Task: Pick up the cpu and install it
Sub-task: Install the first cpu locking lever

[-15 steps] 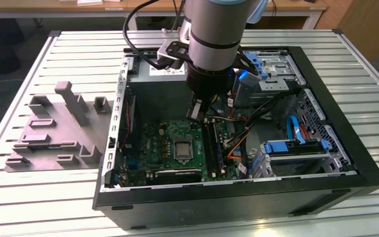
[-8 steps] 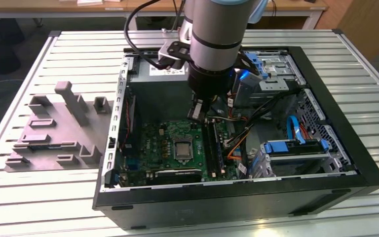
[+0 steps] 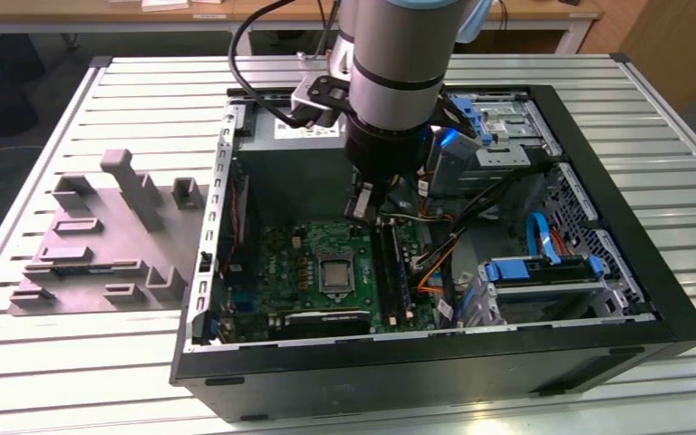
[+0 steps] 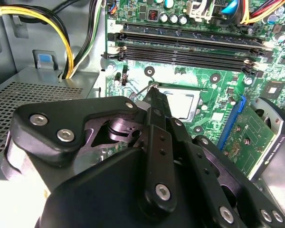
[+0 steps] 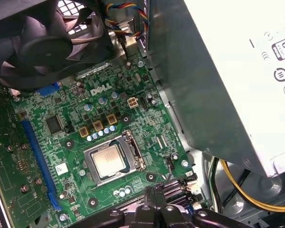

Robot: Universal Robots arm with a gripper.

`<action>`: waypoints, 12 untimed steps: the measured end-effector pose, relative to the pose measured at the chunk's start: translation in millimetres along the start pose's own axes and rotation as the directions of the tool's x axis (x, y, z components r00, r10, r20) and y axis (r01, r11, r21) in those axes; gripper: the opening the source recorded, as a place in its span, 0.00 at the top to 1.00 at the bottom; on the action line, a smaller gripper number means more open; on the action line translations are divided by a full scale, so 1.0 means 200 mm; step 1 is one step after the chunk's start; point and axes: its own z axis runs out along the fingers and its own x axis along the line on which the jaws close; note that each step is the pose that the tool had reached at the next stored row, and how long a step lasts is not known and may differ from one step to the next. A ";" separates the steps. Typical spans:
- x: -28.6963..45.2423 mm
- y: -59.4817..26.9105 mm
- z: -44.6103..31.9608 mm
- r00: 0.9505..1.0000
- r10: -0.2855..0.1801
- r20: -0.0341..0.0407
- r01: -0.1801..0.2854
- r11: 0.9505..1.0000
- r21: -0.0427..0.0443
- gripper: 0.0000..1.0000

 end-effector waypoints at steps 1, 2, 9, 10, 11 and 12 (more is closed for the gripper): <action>-0.001 0.000 0.001 1.000 0.000 0.000 0.000 1.000 0.000 0.89; -0.004 -0.001 0.002 1.000 0.000 0.000 0.000 1.000 0.000 0.89; -0.045 -0.003 0.011 1.000 0.000 0.001 0.000 1.000 0.000 0.89; -0.053 -0.001 0.013 1.000 0.000 0.001 0.000 1.000 0.000 0.89; -0.060 0.001 0.016 1.000 0.000 0.001 0.000 1.000 0.000 0.89; -0.066 0.003 0.018 1.000 0.000 0.001 0.000 1.000 0.000 0.89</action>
